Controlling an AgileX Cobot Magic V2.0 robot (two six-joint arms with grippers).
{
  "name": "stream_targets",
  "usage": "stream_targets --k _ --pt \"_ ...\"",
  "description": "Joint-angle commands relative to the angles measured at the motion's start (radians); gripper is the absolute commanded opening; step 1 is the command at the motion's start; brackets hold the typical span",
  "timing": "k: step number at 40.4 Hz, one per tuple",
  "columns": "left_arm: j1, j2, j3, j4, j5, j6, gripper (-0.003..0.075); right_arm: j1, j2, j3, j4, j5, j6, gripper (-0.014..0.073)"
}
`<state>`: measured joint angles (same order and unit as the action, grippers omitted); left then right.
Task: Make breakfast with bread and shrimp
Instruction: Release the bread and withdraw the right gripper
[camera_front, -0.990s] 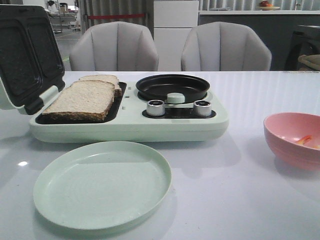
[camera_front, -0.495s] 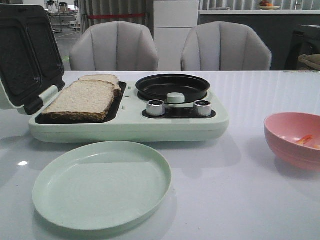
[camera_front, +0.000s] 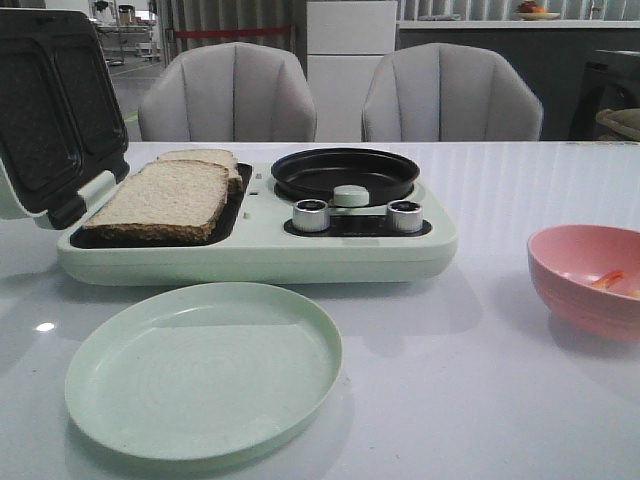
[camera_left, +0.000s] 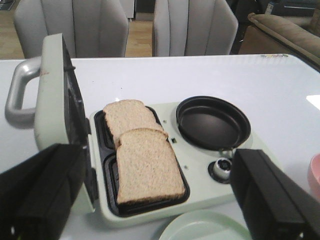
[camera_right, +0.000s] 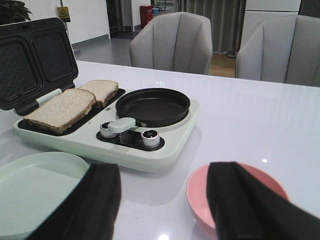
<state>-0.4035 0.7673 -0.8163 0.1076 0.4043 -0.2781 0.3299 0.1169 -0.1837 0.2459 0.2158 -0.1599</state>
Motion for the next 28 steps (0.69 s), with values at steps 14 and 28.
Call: stream_targets --k 14,28 --pt "0.333 0.360 -0.360 -0.198 -0.077 -0.051 0.0636 -0.005 0.008 -0.026 0.003 -0.097 -0.010 0.0482" --pt "0.632 0.604 -0.433 -0.870 0.091 0.405 0.0588 -0.005 0.008 -0.026 0.003 -0.097 -0.010 0.0482"
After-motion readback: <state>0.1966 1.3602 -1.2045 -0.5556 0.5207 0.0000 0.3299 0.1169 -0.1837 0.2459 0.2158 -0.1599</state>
